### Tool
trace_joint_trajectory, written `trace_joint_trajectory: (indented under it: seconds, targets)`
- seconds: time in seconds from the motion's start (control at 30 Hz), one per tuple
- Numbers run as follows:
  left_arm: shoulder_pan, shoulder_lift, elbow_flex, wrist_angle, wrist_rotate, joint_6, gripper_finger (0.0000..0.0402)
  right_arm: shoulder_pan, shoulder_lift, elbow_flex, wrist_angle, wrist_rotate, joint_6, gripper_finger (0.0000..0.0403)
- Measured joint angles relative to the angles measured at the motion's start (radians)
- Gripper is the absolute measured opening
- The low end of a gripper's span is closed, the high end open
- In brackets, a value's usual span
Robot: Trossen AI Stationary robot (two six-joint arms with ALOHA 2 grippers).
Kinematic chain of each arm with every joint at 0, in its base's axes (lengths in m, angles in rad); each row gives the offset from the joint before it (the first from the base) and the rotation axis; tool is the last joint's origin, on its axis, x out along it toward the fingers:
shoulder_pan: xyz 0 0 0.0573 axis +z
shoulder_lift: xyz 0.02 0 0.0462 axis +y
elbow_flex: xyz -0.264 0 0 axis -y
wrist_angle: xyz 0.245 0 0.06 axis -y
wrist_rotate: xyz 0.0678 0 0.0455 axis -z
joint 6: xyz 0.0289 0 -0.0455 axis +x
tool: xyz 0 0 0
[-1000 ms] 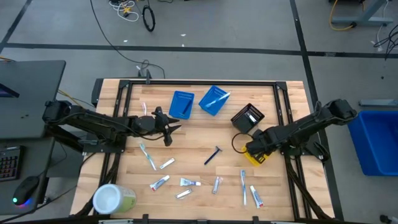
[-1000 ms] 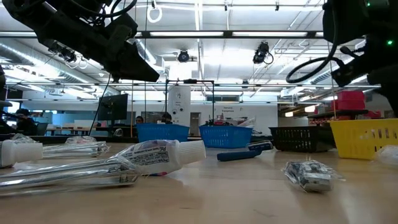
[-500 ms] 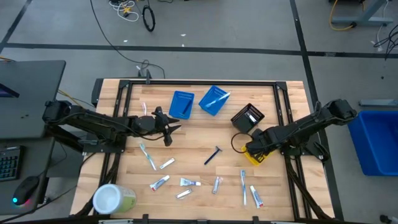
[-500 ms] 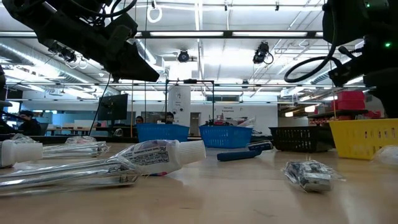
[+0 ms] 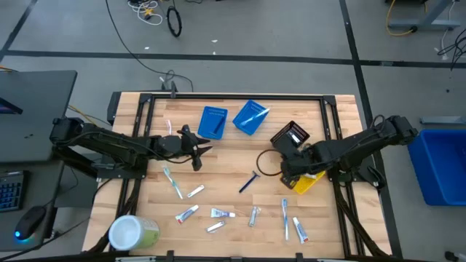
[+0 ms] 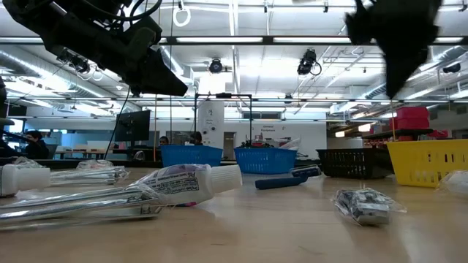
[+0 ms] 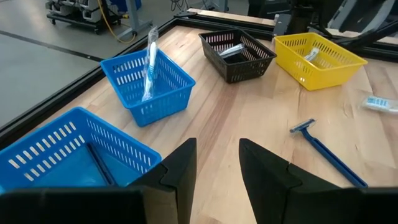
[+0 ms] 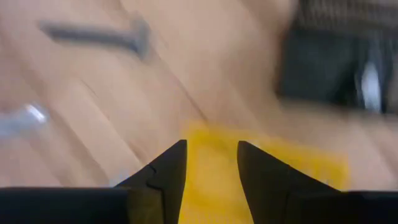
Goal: Pick & Place Travel size toiletries
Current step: Put the blue razor into the left blue basket
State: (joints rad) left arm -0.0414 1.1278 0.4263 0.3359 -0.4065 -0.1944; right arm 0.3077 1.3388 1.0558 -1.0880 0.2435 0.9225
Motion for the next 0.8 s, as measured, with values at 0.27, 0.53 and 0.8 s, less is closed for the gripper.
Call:
trace_joint_trajectory:
  seconds: [0.27,0.53,0.8]
  targets:
    - [0.0,0.0,0.0,0.034,0.065,-0.013,0.0127,-0.011,0.005,-0.048,0.517,0.165,-0.468,0.0135]
    - [0.0,0.0,0.0,0.038,0.105,-0.109,0.0127,-0.062,0.006,-0.239,1.018,0.012,-0.801,0.0166]
    - [0.0,0.0,0.0,0.038,0.08,-0.132,0.0127,-0.125,0.159,-0.282,1.186,-0.186,-0.881,0.0205]
